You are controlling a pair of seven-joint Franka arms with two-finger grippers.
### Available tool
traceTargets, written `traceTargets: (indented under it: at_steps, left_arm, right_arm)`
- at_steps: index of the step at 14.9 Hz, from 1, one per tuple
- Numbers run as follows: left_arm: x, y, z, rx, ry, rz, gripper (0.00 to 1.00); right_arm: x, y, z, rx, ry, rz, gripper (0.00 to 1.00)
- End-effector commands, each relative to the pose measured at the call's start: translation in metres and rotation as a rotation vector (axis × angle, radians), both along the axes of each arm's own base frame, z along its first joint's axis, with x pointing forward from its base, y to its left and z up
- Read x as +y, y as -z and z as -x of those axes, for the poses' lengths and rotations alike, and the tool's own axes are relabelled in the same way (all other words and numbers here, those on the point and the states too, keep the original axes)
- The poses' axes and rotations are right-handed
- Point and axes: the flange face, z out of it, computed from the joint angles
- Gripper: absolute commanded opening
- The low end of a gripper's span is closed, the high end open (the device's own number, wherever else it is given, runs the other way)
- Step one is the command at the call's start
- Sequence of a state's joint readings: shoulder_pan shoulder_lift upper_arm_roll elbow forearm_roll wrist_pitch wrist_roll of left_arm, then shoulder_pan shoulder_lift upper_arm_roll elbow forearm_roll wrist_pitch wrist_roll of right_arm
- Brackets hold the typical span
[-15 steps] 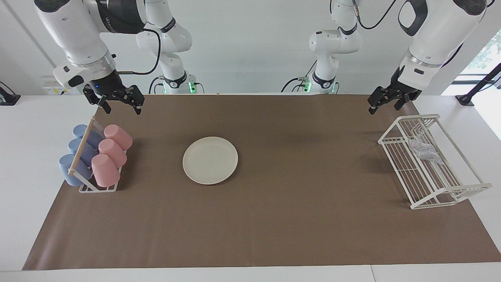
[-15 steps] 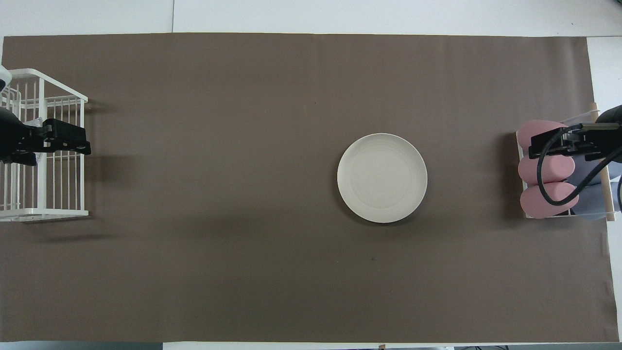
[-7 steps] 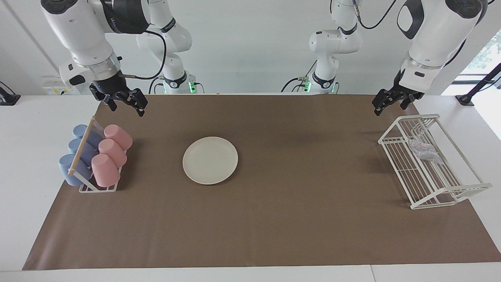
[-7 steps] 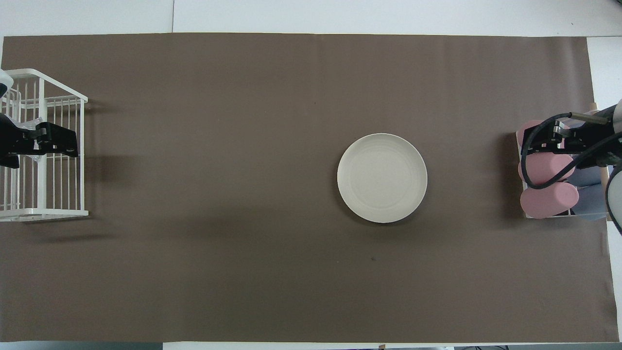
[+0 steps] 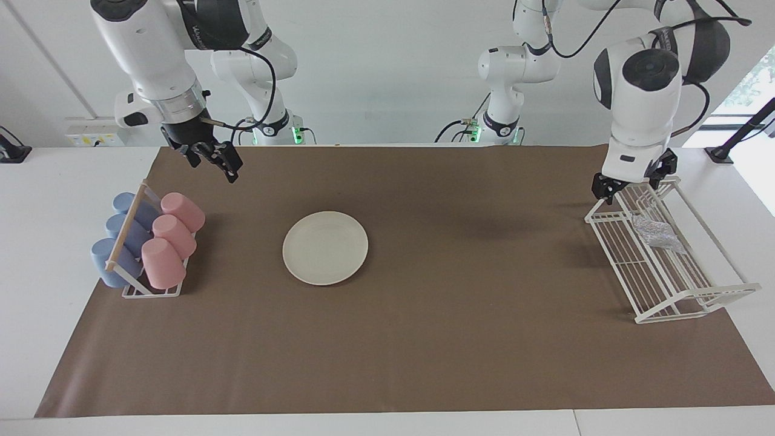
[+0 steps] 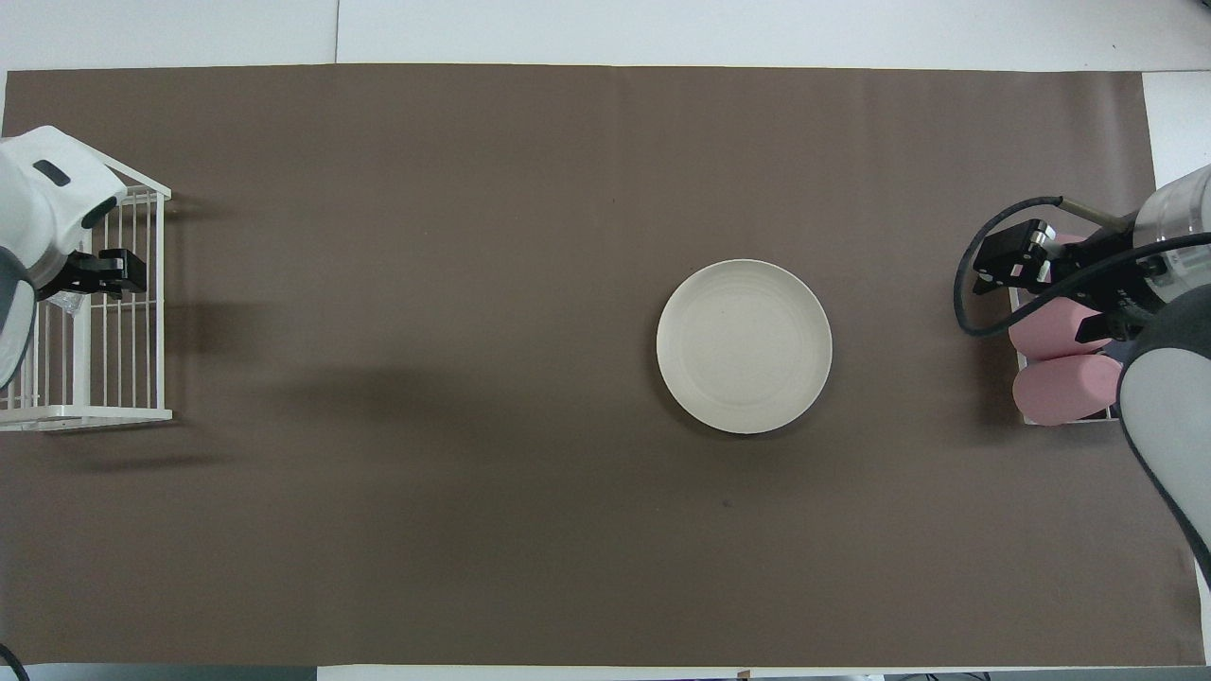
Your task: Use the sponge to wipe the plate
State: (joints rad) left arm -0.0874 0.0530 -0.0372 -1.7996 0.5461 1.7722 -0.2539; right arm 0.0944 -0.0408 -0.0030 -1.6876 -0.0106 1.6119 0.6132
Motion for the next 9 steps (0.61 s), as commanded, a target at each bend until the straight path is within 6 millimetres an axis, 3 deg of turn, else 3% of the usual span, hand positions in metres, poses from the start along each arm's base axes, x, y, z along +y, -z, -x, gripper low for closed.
traceTargets:
  at_steps: [1, 6, 9]
  left_arm:
    - [-0.003, 0.039, -0.021, -0.017, 0.036, -0.122, 1.00]
    - [0.003, 0.085, -0.039, -0.025, 0.069, -0.262, 1.00]
    - [0.012, 0.099, -0.038, -0.026, 0.079, -0.304, 1.00]
  right_arm:
    - [0.024, -0.002, 0.009, 0.000, 0.125, -0.011, 1.00]
    - [0.077, -0.002, 0.021, 0.001, 0.269, -0.021, 1.00]
    - [0.109, -0.005, 0.027, 0.018, 0.413, -0.101, 1.00]
